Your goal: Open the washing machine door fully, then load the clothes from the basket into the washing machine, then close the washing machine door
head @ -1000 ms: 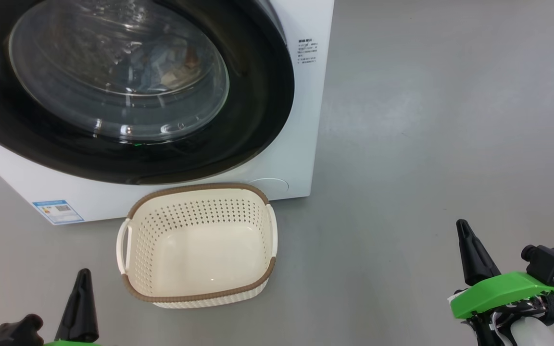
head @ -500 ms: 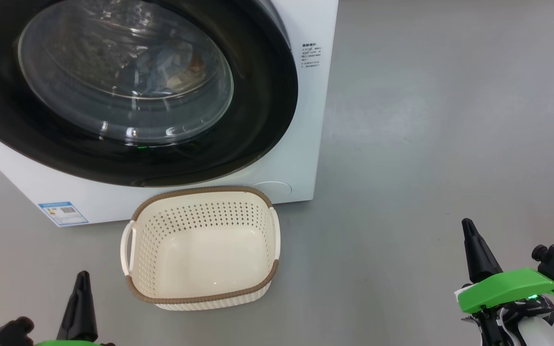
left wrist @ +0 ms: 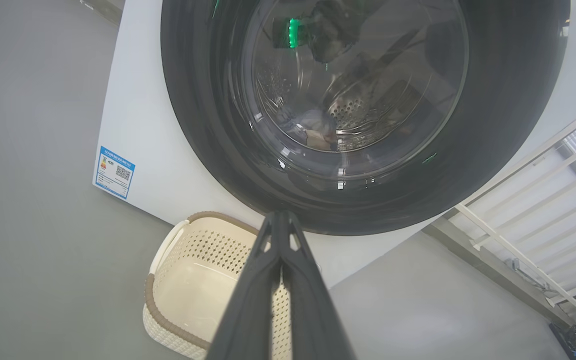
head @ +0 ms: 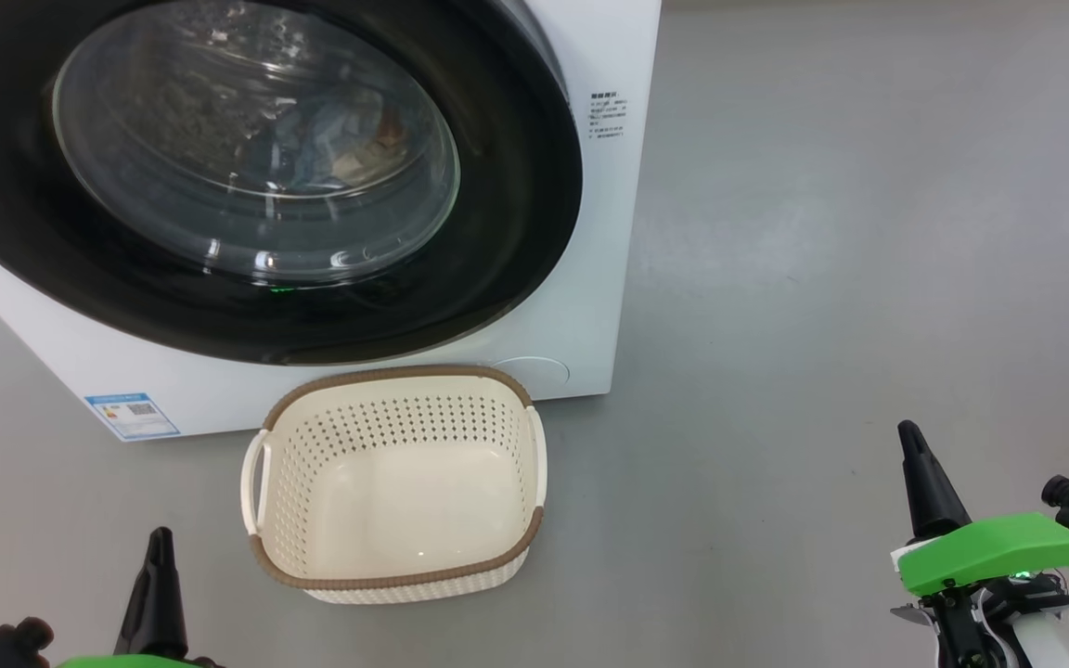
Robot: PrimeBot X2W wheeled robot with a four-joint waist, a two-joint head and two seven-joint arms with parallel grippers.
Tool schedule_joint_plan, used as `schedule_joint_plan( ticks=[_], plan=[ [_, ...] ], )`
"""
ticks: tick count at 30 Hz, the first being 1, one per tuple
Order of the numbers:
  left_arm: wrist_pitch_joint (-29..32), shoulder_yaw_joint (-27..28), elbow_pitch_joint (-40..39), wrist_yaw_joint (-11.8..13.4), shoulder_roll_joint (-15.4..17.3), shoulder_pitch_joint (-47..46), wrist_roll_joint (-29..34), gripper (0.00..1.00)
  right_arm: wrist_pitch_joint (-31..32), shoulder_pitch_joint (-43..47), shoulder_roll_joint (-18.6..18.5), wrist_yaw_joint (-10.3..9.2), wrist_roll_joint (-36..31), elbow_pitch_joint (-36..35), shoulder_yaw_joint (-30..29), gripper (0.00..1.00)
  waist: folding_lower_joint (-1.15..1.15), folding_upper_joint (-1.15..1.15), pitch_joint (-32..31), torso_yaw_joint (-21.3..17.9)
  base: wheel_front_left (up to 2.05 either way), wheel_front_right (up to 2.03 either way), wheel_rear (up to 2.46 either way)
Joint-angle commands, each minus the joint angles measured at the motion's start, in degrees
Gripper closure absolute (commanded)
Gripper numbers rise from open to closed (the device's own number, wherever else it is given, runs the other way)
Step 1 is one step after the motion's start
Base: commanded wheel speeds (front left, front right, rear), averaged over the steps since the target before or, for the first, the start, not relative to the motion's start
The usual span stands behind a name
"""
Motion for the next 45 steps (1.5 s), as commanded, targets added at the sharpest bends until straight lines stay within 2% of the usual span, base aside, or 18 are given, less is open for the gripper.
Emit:
schedule_joint_plan(
  ticks=[1, 45],
  plan=[
    [0.2, 1.2, -1.6, 0.1, 0.4, -1.3, -1.2, 1.00, 0.3, -0.3, -0.6, 0.00, 1.5, -1.8, -0.1, 1.00, 0.00, 0.00, -0.1, 0.0, 0.00, 0.00, 0.00],
    [7.7, 2.7, -2.3, 0.0, -1.4, -2.6, -27.7, 1.00, 7.5, 1.1, 1.1, 0.00, 24.0, -5.2, -4.1, 1.00, 0.00, 0.00, -2.5, 1.7, 0.00, 0.00, 0.00]
  ],
)
